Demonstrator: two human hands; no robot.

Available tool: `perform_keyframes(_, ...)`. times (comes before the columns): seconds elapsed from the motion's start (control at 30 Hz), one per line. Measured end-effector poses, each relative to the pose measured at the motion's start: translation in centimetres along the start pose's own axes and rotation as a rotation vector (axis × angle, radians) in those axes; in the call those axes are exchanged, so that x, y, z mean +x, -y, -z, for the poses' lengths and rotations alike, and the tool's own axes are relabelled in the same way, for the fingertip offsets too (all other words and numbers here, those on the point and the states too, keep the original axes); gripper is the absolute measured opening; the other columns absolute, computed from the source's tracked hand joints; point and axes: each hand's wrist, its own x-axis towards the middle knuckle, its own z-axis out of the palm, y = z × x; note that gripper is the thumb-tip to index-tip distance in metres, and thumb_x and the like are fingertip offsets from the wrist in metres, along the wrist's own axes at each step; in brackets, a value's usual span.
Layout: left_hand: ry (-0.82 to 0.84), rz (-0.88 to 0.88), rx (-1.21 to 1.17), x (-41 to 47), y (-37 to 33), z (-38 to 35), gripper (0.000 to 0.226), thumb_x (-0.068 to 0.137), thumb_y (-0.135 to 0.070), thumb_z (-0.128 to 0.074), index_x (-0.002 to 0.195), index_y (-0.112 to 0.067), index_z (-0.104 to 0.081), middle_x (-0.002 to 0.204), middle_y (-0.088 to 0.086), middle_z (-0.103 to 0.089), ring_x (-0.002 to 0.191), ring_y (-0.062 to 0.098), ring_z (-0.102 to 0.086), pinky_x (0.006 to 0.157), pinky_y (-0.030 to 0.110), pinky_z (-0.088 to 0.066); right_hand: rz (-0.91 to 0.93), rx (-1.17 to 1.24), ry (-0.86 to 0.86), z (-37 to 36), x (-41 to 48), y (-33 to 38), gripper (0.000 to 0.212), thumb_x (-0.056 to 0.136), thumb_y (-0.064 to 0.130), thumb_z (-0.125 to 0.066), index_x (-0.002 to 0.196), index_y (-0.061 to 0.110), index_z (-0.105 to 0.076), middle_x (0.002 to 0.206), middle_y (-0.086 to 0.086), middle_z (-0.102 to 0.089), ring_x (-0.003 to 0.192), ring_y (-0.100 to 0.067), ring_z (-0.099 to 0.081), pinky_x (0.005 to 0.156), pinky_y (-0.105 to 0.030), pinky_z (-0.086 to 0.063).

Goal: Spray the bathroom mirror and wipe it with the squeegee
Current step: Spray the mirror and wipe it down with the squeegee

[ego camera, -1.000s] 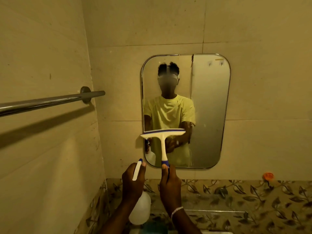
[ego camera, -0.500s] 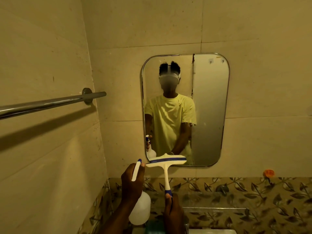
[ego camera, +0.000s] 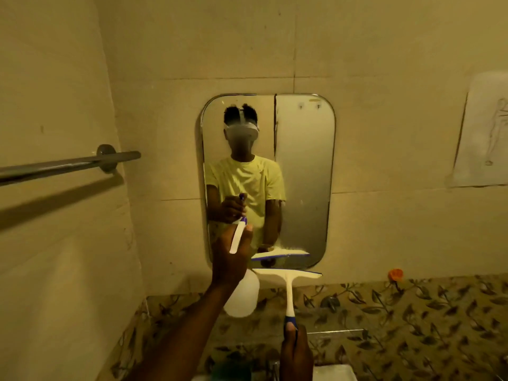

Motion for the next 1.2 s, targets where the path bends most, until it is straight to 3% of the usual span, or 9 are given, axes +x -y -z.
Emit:
perform_keyframes(0.1, -0.053, -0.067, -0.081, 3.7, -2.8, -2.4, 0.029, 0.096, -0.035, -0.061, 0.096, -0.009, -0.071, 0.081, 0.002, -0.071, 0.076, 0.003, -0.067, 0.067, 0.012, -0.052, 0.022, 0.009, 0.016, 1.1, 0.8, 0.2, 0.011, 0.100, 0.018, -0.058, 0.097, 0.013, -0.068, 0.065, 0.005, -0.058, 0.073, -0.037, -0.066, 0.054, -0.028, -0.041)
perform_keyframes(0.23, -0.081, -0.087, -0.076, 6.3, -4.8, -4.7, 0.022, 0.095, -0.043, -0.059, 0.081, -0.028, -0.063, 0.065, -0.014, -0.062, 0.069, -0.001, -0.067, 0.059, 0.008, -0.052, 0.018, -0.009, -0.010, 2.0, 1.6, -0.2, 0.011, 0.100, 0.016, -0.058, 0.094, 0.011, -0.066, 0.061, 0.000, -0.056, 0.062, -0.034, -0.058, 0.055, -0.033, -0.040)
perform_keyframes(0.4, -0.057, -0.123, -0.070, 5.0, -4.5, -6.6, 0.021, 0.096, -0.042, -0.060, 0.088, -0.023, -0.067, 0.071, -0.014, -0.065, 0.072, 0.000, -0.068, 0.063, 0.012, -0.054, -0.003, -0.028, -0.065, 4.4, 3.2, -0.7, 0.017, 0.099, 0.017, -0.058, 0.098, 0.003, -0.069, 0.064, -0.007, -0.058, 0.058, -0.028, -0.053, 0.049, -0.026, -0.036)
perform_keyframes(0.5, -0.023, -0.022, 0.021, 1.9, -2.3, -6.7, 0.031, 0.098, -0.042, -0.059, 0.084, -0.017, -0.070, 0.068, -0.005, -0.068, 0.064, 0.006, -0.067, 0.054, 0.023, -0.055, -0.019, 0.059, -0.061, 5.6, 4.0, 0.1, 0.022, 0.102, 0.025, -0.052, 0.095, 0.008, -0.065, 0.067, -0.012, -0.061, 0.063, -0.033, -0.056, 0.055, -0.032, -0.037)
perform_keyframes(0.63, 0.056, 0.164, 0.039, -2.8, 0.4, -5.9, 0.028, 0.096, -0.040, -0.064, 0.076, -0.022, -0.069, 0.058, -0.009, -0.063, 0.057, 0.003, -0.063, 0.046, 0.011, -0.041, 0.030, 0.165, -0.070, 7.0, 4.8, 2.3, 0.035, 0.098, 0.044, -0.041, 0.091, 0.016, -0.061, 0.065, -0.006, -0.060, 0.061, -0.022, -0.057, 0.054, -0.030, -0.041)
perform_keyframes(0.77, 0.117, 0.250, 0.100, -6.4, 1.9, -5.5, 0.036, 0.097, -0.039, -0.063, 0.064, -0.025, -0.061, 0.052, -0.009, -0.061, 0.057, 0.003, -0.063, 0.045, 0.010, -0.039, 0.078, 0.223, -0.040, 7.5, 5.6, 4.6, 0.044, 0.096, 0.052, -0.036, 0.091, 0.017, -0.061, 0.067, -0.010, -0.060, 0.062, -0.029, -0.058, 0.055, -0.035, -0.044)
perform_keyframes(0.9, 0.104, 0.312, 0.140, -8.7, 2.8, -5.3, 0.033, 0.096, -0.036, -0.066, 0.064, -0.029, -0.061, 0.054, -0.009, -0.062, 0.063, -0.003, -0.065, 0.048, 0.008, -0.043, 0.143, 0.296, 0.028, 7.8, 6.2, 8.2, 0.040, 0.096, 0.055, -0.037, 0.094, 0.021, -0.058, 0.071, -0.009, -0.060, 0.061, -0.028, -0.058, 0.056, -0.043, -0.050)
perform_keyframes(1.03, 0.066, 0.292, 0.054, -8.4, 3.1, -4.6, 0.027, 0.095, -0.032, -0.067, 0.069, -0.028, -0.065, 0.055, -0.010, -0.064, 0.057, 0.005, -0.066, 0.048, 0.013, -0.045, 0.284, 0.337, 0.130, 7.9, 8.6, 14.3, 0.029, 0.105, 0.043, -0.040, 0.094, 0.021, -0.056, 0.068, -0.008, -0.057, 0.055, -0.031, -0.055, 0.048, -0.046, -0.049)
perform_keyframes(1.2, 0.028, 0.231, 0.045, -7.2, 3.0, -3.4, 0.023, 0.095, -0.038, -0.064, 0.076, -0.026, -0.066, 0.058, -0.007, -0.064, 0.061, 0.007, -0.066, 0.049, 0.011, -0.044, 0.406, 0.416, 0.275, 6.7, 13.2, 24.8, 0.031, 0.106, 0.042, -0.041, 0.103, 0.015, -0.057, 0.072, -0.003, -0.057, 0.054, -0.016, -0.054, 0.047, -0.030, -0.048)
